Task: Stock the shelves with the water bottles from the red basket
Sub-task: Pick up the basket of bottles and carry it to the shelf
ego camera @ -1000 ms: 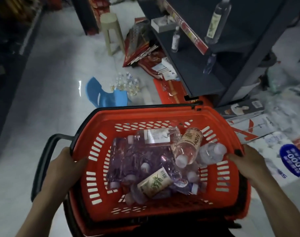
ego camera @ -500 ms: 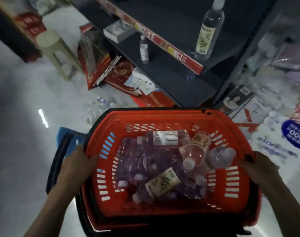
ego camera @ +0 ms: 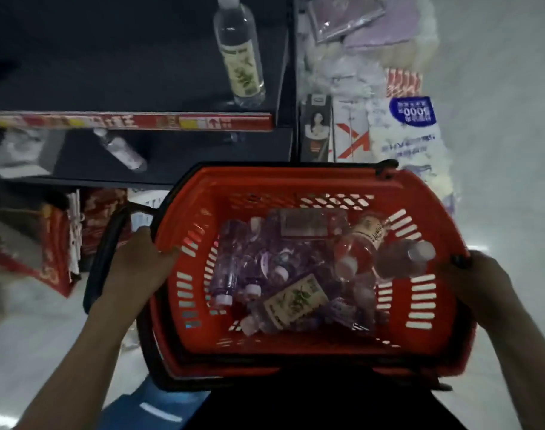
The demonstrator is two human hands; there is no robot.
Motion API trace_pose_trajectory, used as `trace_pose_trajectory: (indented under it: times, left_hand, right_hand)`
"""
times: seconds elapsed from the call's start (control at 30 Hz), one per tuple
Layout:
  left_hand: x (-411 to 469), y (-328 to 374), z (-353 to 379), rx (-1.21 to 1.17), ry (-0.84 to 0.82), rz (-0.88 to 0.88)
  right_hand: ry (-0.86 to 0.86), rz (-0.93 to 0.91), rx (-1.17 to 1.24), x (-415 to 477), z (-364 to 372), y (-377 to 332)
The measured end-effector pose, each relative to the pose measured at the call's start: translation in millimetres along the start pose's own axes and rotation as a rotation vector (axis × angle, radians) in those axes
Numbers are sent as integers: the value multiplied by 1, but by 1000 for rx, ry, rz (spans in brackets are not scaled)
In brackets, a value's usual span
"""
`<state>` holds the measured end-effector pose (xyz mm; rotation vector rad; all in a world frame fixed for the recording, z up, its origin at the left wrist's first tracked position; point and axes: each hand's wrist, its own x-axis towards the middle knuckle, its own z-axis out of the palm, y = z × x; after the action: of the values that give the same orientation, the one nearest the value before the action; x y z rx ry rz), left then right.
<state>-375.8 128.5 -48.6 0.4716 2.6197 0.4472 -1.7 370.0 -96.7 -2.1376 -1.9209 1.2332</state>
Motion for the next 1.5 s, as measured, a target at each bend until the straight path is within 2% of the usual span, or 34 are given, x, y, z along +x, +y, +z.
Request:
trace_pose_trajectory:
  times: [0.2,0.47,0.57,0.67,0.87,1.17,1.5]
  left_hand:
    - [60,20,3,134,-109,121]
    - [146,22,-1,230,-281,270]
    - [192,13,-7,250,-335,333]
    - [226,6,-8,326,-419,420]
    - [249,-24,3,406,-472,503]
    - [260,-105,111,491,-459,487]
    - [338,-196,288,524,-441,433]
  right_hand:
    - [58,211,81,-19,29,-4]
    - [219,438,203,-72,82,-43]
    - [313,518,240,-92,123,-56]
    - [369,686,344,-133,177,-63]
    - [347,825,499,-165,251,-50]
    - [305,812,492,-116,329,40]
    - [305,847,504,16,467,130]
